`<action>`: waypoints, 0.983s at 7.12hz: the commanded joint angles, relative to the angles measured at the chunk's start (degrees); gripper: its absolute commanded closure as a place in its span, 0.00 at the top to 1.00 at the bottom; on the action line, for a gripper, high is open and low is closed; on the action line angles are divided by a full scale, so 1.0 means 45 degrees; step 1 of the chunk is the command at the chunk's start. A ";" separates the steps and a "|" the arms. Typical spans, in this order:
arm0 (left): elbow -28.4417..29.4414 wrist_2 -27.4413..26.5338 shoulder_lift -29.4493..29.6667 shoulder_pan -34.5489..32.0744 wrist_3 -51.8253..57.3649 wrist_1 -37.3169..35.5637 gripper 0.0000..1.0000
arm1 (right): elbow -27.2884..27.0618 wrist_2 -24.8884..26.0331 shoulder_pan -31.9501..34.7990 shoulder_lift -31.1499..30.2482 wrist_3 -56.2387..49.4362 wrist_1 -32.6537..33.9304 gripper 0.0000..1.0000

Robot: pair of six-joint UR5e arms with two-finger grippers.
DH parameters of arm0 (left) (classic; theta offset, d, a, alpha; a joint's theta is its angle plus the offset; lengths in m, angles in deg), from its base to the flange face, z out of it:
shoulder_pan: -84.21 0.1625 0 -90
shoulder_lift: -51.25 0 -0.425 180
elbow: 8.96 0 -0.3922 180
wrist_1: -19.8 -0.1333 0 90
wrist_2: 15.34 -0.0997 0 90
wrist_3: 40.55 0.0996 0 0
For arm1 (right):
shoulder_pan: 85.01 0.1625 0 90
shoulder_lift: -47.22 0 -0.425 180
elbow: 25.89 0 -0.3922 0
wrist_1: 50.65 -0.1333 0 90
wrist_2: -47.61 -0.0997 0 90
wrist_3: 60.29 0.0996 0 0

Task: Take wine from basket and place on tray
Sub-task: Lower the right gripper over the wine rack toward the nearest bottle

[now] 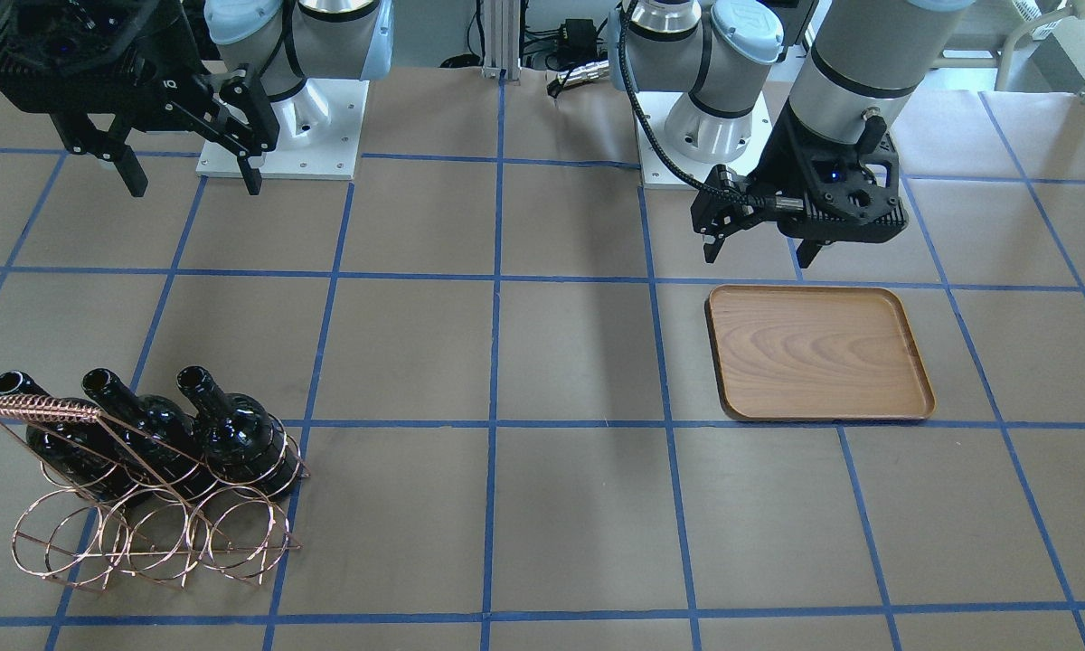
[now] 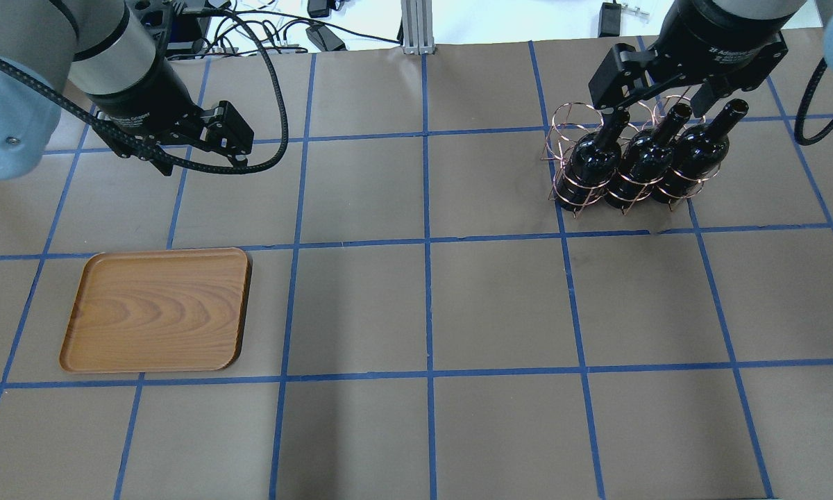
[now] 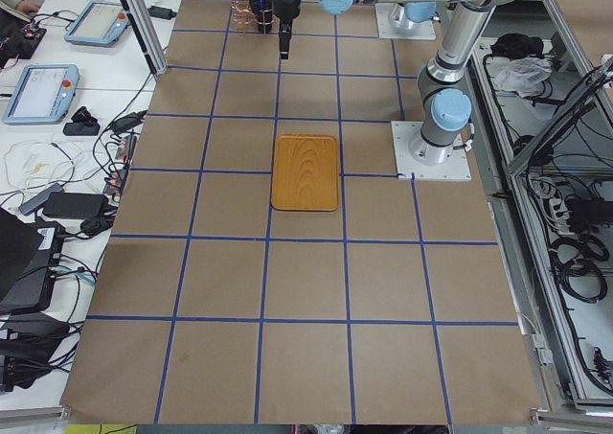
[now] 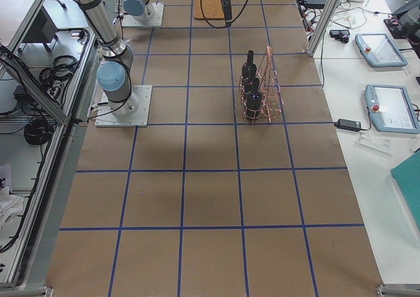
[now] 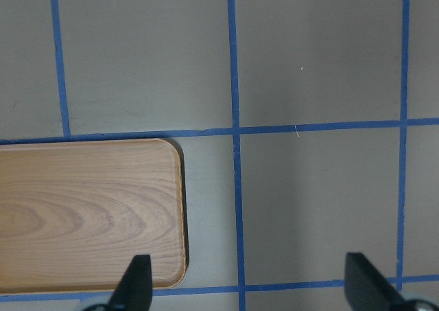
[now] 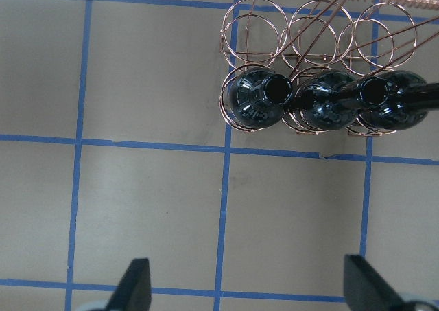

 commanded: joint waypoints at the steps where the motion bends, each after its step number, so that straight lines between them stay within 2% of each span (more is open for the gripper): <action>1: 0.0019 -0.0010 -0.0126 -0.0020 -0.0097 0.0003 1.00 | -0.0059 -0.0010 0.0002 0.0019 0.0031 -0.0150 1.00; 5: 0.0019 0.0087 -0.0342 -0.0058 -0.0117 0.0178 1.00 | -0.0039 0.0009 -0.0057 0.0019 0.0031 0.0044 1.00; 7: 0.0000 0.0029 -0.0420 -0.0059 -0.0117 0.0237 1.00 | 0.0600 -0.0010 -0.0755 0.0561 -0.0027 -0.0013 1.00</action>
